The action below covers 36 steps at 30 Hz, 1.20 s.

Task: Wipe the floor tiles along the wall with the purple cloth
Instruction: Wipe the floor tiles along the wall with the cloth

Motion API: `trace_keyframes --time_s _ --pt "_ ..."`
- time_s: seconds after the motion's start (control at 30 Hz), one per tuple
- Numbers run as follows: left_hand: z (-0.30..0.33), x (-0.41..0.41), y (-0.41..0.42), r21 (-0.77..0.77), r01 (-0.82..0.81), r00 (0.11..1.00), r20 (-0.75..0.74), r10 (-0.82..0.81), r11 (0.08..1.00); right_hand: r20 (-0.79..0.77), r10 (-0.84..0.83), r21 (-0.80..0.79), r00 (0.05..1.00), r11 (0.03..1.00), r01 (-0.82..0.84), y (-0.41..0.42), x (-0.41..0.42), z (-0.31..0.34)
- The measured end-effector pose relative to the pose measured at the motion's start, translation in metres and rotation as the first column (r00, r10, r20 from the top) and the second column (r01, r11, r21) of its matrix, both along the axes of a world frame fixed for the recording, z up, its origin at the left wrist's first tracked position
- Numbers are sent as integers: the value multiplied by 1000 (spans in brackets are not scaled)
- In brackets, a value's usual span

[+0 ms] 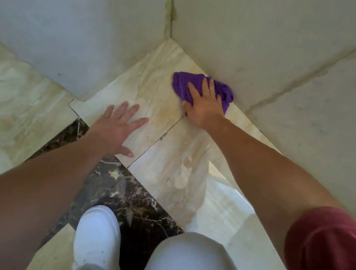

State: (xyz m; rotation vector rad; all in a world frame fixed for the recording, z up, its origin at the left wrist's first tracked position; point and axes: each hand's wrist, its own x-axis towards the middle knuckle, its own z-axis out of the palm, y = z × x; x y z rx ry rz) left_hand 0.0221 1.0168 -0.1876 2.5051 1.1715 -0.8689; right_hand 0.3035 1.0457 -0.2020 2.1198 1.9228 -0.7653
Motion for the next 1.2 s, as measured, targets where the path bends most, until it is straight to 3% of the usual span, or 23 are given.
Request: trace_keyframes --time_s 0.23,0.4,0.6,0.77,0.83,1.0,1.2 --pt "-6 -23 5 -41 -231 973 -12 231 972 -22 83 -21 996 996 -84 77 -44 -5" --pt "-9 -29 11 -97 -201 979 17 204 975 -143 110 -40 984 992 -117 117 -56 2" --pt "-9 -35 13 -153 -232 966 78 246 961 -337 -6 -43 942 999 -10 135 -70 15" --pt "-4 -34 11 -177 -252 959 86 270 951 -229 -100 327 968 929 173 70 -84 9" --pt "0 -32 13 -210 -271 950 101 296 939 -184 -142 276 973 942 190 55 -91 1" --pt "1 -38 24 -319 -322 921 113 373 891 -154 -33 183 987 981 62 91 -77 -4" --pt "-7 -55 3 -176 -327 913 196 359 928 -227 -125 154 966 975 162 94 -103 -6"
